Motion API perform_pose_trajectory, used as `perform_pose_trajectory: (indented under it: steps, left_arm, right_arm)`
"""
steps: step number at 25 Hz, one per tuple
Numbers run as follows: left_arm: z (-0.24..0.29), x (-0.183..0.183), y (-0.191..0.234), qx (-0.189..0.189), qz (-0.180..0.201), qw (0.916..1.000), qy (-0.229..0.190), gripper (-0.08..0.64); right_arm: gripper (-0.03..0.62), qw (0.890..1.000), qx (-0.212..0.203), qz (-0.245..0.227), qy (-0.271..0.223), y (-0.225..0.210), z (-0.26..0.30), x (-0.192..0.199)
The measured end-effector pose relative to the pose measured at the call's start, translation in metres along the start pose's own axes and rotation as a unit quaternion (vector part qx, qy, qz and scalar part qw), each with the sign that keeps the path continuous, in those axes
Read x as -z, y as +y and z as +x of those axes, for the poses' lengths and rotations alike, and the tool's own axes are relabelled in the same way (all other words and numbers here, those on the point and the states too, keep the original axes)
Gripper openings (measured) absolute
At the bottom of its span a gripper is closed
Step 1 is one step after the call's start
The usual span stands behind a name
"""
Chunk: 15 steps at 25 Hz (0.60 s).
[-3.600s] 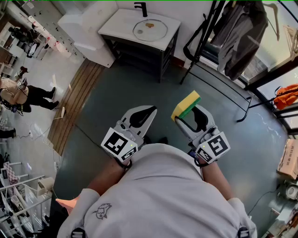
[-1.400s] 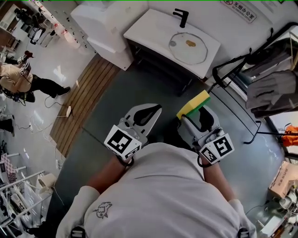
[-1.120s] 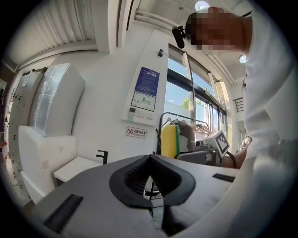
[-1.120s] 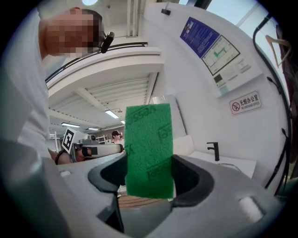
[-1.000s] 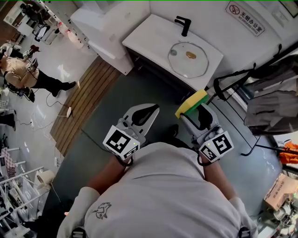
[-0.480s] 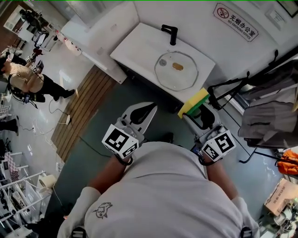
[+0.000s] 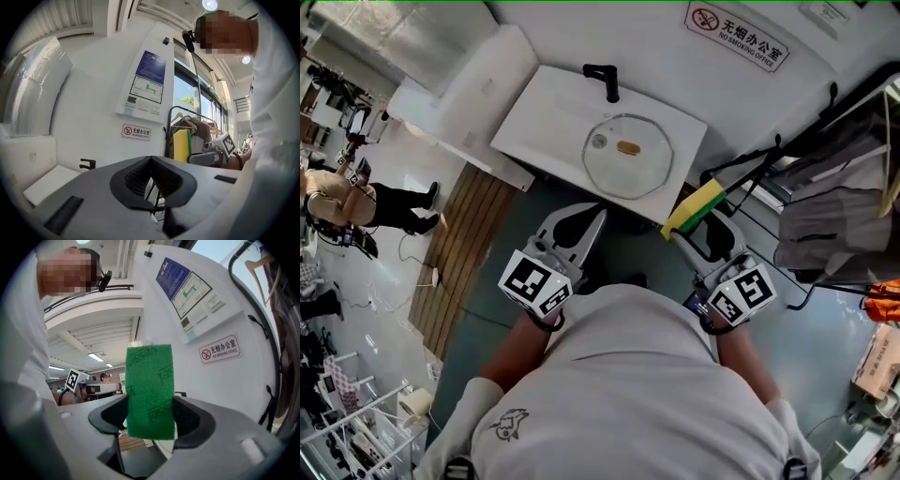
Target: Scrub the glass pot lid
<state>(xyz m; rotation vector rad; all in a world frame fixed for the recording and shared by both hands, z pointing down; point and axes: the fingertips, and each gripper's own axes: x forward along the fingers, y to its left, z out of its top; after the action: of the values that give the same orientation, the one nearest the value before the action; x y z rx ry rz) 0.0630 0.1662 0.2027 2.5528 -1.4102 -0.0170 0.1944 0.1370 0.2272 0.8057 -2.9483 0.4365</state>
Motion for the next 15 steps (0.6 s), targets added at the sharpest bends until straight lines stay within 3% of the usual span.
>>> perform_pose_trajectory:
  steps: [15]
  left_arm:
    - [0.081,-0.016,0.158,0.111,-0.005,0.9929,0.041,-0.002]
  right_arm:
    - [0.295,0.991,0.135,0.019,-0.007,-0.059,0.11,-0.015]
